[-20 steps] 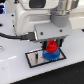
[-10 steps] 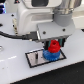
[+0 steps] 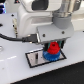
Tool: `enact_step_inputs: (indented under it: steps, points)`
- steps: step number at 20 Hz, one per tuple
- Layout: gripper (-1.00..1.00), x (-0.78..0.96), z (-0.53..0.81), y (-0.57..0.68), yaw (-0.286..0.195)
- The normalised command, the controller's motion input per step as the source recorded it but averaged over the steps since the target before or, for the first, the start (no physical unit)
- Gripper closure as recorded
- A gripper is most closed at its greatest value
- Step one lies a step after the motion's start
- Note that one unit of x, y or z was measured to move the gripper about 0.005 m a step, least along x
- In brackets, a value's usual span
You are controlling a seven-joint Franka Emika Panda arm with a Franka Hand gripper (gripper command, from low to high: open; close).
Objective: Insert the blue gear onto the right peg, followed by the red gear
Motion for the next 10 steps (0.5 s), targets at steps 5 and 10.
enact_step_inputs:
  steps: [5,10]
  points:
    - [1.00,0.01,0.34,0.15,0.000]
    - [1.00,0.01,0.10,0.00,0.000]
